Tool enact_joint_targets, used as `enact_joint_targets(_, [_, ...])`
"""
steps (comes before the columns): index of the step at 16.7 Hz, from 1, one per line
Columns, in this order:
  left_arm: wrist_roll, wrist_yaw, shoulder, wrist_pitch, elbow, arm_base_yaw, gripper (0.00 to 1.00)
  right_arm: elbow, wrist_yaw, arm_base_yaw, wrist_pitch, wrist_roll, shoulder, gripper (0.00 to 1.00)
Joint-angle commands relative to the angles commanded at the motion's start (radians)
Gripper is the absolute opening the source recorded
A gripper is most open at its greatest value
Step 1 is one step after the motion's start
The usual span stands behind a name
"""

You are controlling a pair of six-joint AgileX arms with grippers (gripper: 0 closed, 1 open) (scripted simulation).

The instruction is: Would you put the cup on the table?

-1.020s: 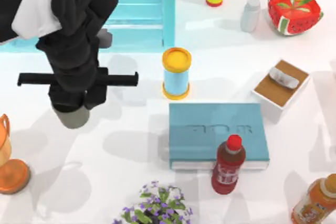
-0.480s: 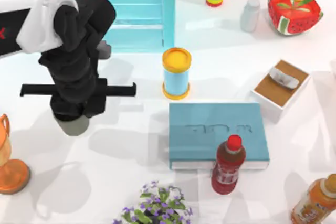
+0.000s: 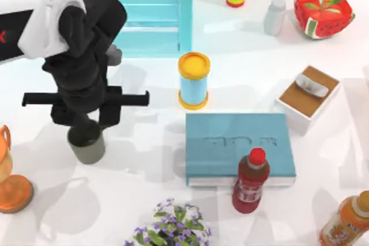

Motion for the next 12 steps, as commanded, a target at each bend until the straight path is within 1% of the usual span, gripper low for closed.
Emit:
enact_joint_targets(6, [0.0, 0.0, 0.0, 0.0, 0.0, 0.0, 0.98, 0.0, 0.0, 0.0, 0.0, 0.0, 0.0, 1.0])
enact_joint_targets(7, [0.0, 0.0, 0.0, 0.0, 0.0, 0.0, 1.0, 0.0, 0.0, 0.0, 0.0, 0.0, 0.0, 1.0])
enact_joint_targets(12, [0.0, 0.0, 0.0, 0.0, 0.0, 0.0, 1.0, 0.0, 0.0, 0.0, 0.0, 0.0, 0.0, 1.0])
